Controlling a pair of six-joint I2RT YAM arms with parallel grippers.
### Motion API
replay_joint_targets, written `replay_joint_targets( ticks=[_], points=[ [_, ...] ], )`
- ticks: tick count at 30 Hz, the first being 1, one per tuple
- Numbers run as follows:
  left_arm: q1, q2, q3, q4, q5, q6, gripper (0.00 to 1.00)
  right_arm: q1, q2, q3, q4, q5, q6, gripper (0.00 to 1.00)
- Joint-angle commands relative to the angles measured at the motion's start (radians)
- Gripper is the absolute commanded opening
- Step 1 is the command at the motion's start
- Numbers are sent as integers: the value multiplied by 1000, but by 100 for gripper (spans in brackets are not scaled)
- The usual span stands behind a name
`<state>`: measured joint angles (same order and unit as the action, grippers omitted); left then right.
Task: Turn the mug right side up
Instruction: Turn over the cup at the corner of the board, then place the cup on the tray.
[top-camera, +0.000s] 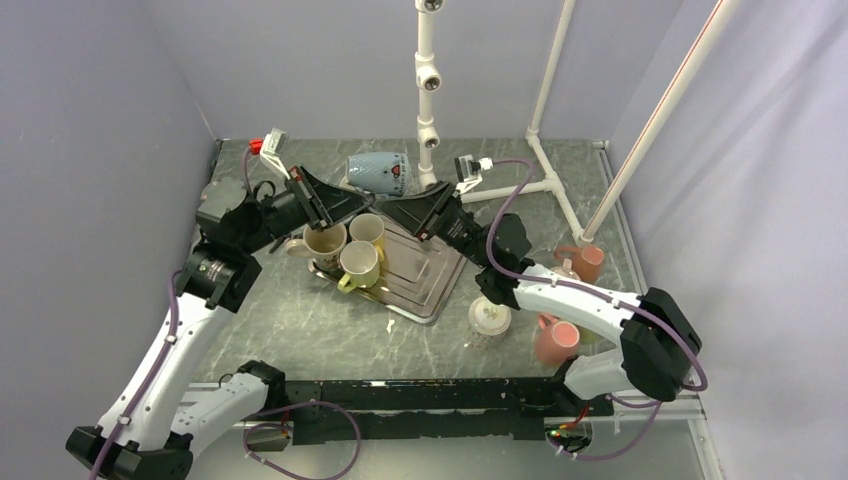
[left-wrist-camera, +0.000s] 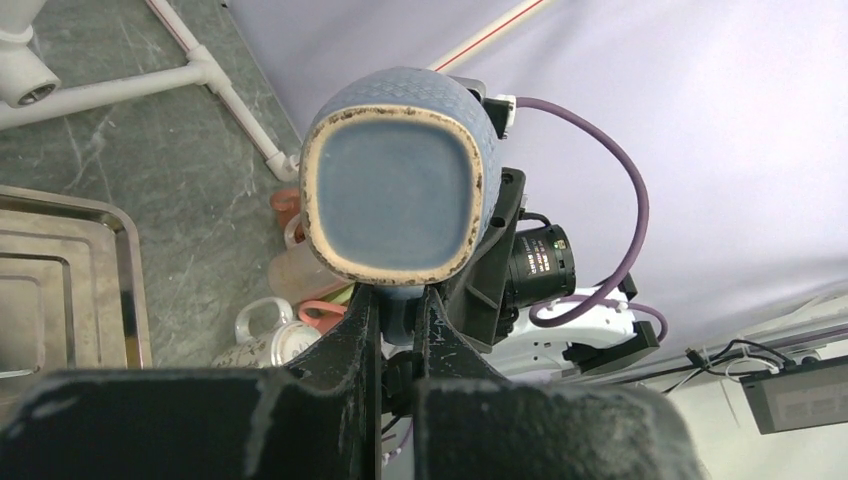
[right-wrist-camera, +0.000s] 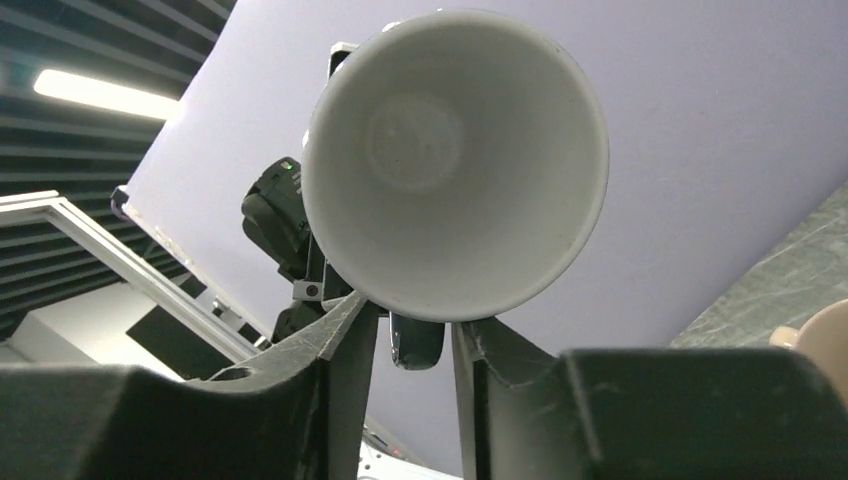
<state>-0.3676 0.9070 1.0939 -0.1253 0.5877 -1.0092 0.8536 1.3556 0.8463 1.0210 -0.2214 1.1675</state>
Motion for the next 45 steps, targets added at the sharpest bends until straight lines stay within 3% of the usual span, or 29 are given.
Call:
replay_joint_targets(
  ticks=[1,4,7,9,12,14,18,24,27,35,45],
  points=[
    [-1,-32,-12,79,50,3,3,-2,-6,68,79,-10,-6,30],
    [-1,-40,-27,107,69,17,3,-2,-13,78,62,-17,-41,0],
    [-1,-54,-17,58,49,73,3,-2,-33,86,14,-13,-111,0],
    [-1,-62,3,-16,23,127,26,-3,-56,81,-26,11,-167,0],
    [-1,-79,28,-136,-70,205,79,-4,-95,76,-114,59,-261,0],
    [-1,-89,38,-197,-135,247,93,-10,-125,75,-174,100,-318,0],
    [-1,-88,64,-330,-263,356,94,-35,-167,104,-367,163,-463,0],
    [-1,-97,42,-438,-451,501,94,-48,-156,276,-873,208,-824,0],
    [-1,-108,15,-441,-533,553,94,-48,-126,344,-1078,288,-922,0],
    [-1,-132,-52,-416,-704,629,92,-66,-35,381,-1248,340,-1045,0],
    [-1,-42,-61,-424,-755,675,94,-122,207,523,-1343,285,-1036,0]
  ],
)
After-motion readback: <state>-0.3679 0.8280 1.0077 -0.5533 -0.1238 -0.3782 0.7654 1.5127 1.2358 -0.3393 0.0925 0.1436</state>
